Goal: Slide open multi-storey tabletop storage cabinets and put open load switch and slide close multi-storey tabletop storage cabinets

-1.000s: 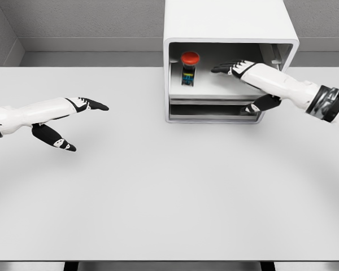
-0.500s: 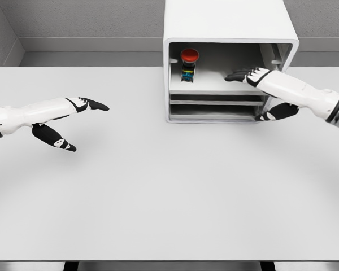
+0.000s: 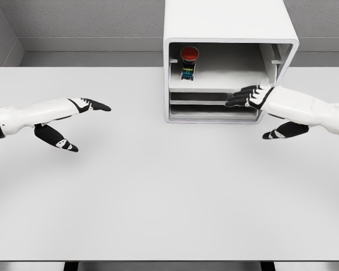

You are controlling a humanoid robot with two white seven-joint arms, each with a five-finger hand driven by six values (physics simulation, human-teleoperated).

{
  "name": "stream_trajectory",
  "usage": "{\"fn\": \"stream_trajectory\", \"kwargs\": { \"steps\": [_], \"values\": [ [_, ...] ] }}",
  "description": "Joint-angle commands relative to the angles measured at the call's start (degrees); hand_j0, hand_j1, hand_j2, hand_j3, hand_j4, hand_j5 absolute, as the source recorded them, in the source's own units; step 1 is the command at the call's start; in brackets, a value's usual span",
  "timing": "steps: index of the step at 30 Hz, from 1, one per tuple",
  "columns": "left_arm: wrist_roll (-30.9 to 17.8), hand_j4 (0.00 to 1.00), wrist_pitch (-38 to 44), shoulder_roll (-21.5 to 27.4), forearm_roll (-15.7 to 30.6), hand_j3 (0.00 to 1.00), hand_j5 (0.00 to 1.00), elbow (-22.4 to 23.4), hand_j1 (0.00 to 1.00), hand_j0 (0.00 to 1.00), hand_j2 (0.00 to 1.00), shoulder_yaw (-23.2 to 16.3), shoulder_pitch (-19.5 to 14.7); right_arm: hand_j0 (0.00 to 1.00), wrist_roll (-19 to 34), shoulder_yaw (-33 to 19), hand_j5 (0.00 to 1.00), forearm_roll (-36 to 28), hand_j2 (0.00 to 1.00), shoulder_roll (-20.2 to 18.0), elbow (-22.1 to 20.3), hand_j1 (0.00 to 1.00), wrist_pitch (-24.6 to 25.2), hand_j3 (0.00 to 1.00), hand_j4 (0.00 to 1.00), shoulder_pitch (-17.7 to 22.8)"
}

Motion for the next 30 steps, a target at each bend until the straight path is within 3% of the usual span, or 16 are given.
{"fn": "stream_trajectory", "kwargs": {
  "steps": [1,4,8,10,22,30],
  "values": [
    [-0.5,1.00,0.1,0.0,0.4,1.00,1.00,0.1,1.00,1.00,1.00,0.0,0.0,0.87,0.1,2.0,0.87,-0.2,0.87,-0.4,0.0,0.87,0.1,0.87,0.87,-0.1],
    [-0.6,1.00,0.1,0.0,0.3,1.00,1.00,0.1,1.00,1.00,1.00,0.0,0.1,0.81,0.1,2.3,0.81,-0.1,0.81,-0.2,0.2,0.81,0.1,0.81,0.81,-0.2],
    [-0.6,1.00,0.1,0.0,0.3,1.00,1.00,0.2,1.00,1.00,1.00,0.1,0.2,0.81,0.1,2.2,0.81,-0.1,0.81,0.0,0.9,0.81,0.1,0.81,0.81,-0.2],
    [-0.6,1.00,0.1,0.0,0.3,1.00,1.00,0.2,1.00,1.00,1.00,0.1,0.2,0.81,1.4,2.4,0.81,0.3,0.81,2.5,4.9,0.81,0.1,0.81,0.81,-1.1],
    [-0.6,1.00,0.1,0.0,0.3,1.00,1.00,0.1,1.00,1.00,1.00,0.1,0.2,0.82,4.8,2.7,0.82,1.7,0.82,8.5,11.5,0.82,0.1,0.82,0.82,-3.9],
    [-0.6,1.00,0.1,0.0,0.3,1.00,1.00,0.2,1.00,1.00,1.00,0.1,0.2,0.82,4.9,5.2,0.82,2.9,0.82,13.5,18.9,0.82,0.1,0.82,0.82,-7.5]
  ]
}}
